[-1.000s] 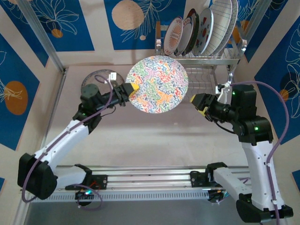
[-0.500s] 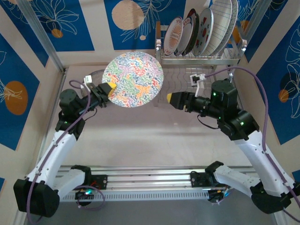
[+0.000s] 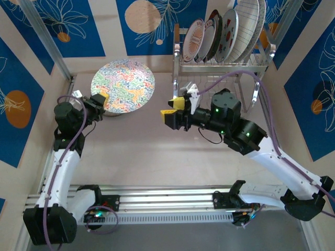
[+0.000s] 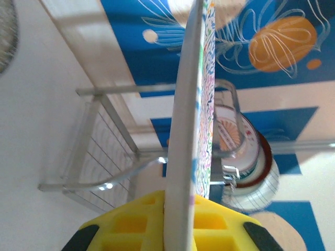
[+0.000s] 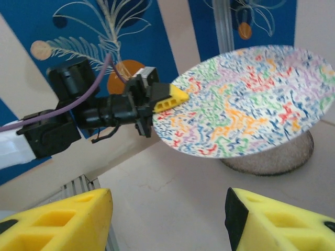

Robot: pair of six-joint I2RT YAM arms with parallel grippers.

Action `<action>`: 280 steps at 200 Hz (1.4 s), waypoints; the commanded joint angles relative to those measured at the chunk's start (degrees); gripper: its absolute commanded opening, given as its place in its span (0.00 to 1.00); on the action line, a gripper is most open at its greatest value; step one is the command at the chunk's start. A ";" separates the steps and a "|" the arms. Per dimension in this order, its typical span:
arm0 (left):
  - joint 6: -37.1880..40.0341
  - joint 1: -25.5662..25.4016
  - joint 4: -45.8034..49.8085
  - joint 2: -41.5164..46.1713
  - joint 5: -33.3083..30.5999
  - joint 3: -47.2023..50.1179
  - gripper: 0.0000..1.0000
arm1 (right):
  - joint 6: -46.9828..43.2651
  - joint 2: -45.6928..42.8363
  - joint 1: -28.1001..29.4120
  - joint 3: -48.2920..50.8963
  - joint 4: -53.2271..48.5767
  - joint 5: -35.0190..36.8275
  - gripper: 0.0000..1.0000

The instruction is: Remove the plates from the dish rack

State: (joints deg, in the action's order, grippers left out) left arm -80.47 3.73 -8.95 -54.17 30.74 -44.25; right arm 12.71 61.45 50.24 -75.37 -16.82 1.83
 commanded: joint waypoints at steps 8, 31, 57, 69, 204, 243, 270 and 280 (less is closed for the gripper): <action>5.08 1.50 1.12 0.23 -5.09 1.01 0.00 | -8.64 -0.62 2.90 0.02 5.92 7.14 0.60; 6.77 1.96 1.30 -0.70 -7.46 2.43 0.00 | -11.35 -0.47 3.85 0.47 8.47 10.34 0.62; 7.61 2.75 -0.59 -2.59 -8.92 4.35 0.00 | -13.25 0.89 3.81 -0.88 9.16 12.08 0.63; 8.22 3.07 -1.68 -3.74 -9.18 4.92 0.00 | -13.73 1.92 3.83 -1.93 9.04 12.88 0.64; 11.73 7.74 -15.57 -22.71 -8.34 3.23 0.00 | -8.69 12.51 3.77 -17.89 -2.39 13.88 0.94; 12.63 8.72 -18.08 -27.84 -7.74 1.52 0.00 | -8.32 12.64 3.77 -18.57 -3.48 14.02 0.95; 12.77 9.29 -19.89 -31.49 -7.30 0.11 0.00 | -8.05 12.61 3.70 -18.58 -3.82 14.16 0.95; 12.83 9.37 -20.29 -32.71 -7.12 -0.50 0.00 | -7.92 12.58 3.64 -18.67 -4.08 14.24 0.95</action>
State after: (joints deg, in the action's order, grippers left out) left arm -68.79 12.03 -22.24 -85.12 21.45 -41.34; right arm 3.60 74.28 53.67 -91.92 -20.45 15.07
